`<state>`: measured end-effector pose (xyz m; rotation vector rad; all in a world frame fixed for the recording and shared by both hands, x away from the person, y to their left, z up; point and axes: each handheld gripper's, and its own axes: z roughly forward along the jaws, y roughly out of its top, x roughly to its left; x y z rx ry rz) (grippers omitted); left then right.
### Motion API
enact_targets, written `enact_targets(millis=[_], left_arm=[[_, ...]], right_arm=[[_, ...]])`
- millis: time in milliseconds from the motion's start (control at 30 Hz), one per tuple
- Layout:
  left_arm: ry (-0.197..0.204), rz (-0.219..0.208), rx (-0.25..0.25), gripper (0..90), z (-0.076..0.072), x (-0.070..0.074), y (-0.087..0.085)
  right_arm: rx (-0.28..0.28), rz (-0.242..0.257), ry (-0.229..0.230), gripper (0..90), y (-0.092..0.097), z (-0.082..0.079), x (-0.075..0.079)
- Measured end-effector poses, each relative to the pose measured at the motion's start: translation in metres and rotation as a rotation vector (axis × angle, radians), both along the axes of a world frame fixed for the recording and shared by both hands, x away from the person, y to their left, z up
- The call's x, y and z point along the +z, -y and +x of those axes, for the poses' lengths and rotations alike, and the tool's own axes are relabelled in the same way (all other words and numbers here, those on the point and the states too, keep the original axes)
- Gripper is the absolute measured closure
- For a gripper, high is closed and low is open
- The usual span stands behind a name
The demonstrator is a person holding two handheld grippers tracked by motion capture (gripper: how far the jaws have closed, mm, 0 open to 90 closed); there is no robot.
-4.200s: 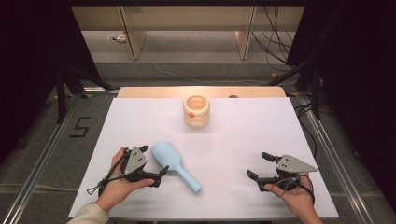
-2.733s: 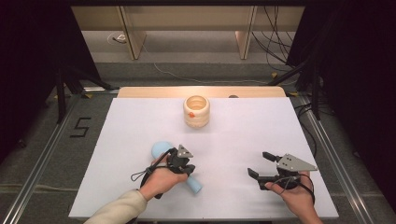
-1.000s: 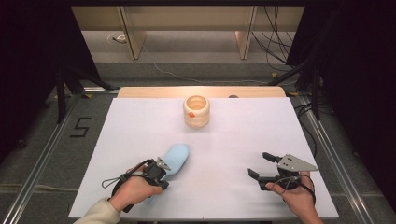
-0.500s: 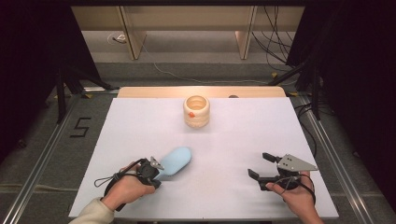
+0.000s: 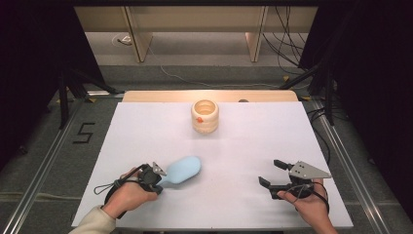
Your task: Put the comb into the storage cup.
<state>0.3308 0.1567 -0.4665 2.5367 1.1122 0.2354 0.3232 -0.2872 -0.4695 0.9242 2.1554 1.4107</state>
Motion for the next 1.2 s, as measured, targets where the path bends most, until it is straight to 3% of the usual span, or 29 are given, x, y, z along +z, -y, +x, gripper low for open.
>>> enact_targets(millis=[433,833,1067,1200], left_arm=[[0.008,-0.005,-0.004,89.8,0.000,0.000,-0.001],[0.016,-0.047,-0.006,83.7,-0.003,0.007,-0.002],[0.048,-0.087,-0.054,71.8,-0.006,0.015,0.002],[0.090,-0.126,-0.078,56.7,-0.007,0.019,0.002]], right_arm=[[0.004,-0.002,0.000,15.6,0.000,0.000,0.000],[0.004,0.000,-0.002,15.6,-0.001,0.000,0.000],[0.004,0.003,-0.003,15.6,0.000,0.000,-0.001],[0.005,0.005,-0.004,15.6,0.000,0.000,-0.001]])
